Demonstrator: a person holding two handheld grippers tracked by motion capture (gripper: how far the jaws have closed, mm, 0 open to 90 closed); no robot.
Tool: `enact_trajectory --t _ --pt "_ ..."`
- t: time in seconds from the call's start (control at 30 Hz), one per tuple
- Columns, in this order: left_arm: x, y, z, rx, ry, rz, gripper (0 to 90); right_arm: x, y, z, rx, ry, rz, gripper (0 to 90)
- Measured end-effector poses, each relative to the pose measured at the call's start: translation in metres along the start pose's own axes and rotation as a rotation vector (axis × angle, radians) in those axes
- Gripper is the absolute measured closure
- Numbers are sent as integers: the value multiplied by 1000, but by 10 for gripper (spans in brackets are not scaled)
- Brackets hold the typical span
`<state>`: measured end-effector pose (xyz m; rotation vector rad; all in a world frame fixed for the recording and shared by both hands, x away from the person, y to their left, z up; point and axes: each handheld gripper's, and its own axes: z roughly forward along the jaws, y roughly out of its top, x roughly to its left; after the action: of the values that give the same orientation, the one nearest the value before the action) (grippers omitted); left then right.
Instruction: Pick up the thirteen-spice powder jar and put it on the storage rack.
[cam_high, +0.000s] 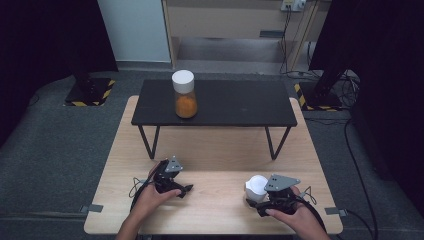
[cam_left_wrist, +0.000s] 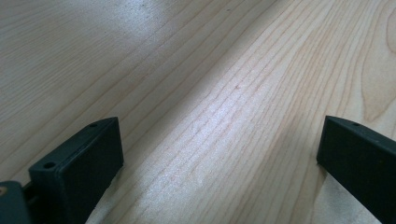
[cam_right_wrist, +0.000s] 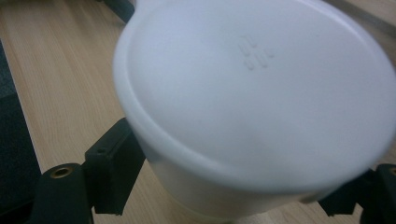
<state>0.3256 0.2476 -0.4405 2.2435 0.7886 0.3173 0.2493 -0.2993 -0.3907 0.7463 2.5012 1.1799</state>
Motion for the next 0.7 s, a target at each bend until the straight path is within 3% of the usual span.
enact_trajectory --t 0.23,0.7 --pt "0 0 0 0 0 0 0 2 0 2 4 -12 -4 308" --pt "0 0 0 0 0 0 0 5 2 0 8 -17 1 313"
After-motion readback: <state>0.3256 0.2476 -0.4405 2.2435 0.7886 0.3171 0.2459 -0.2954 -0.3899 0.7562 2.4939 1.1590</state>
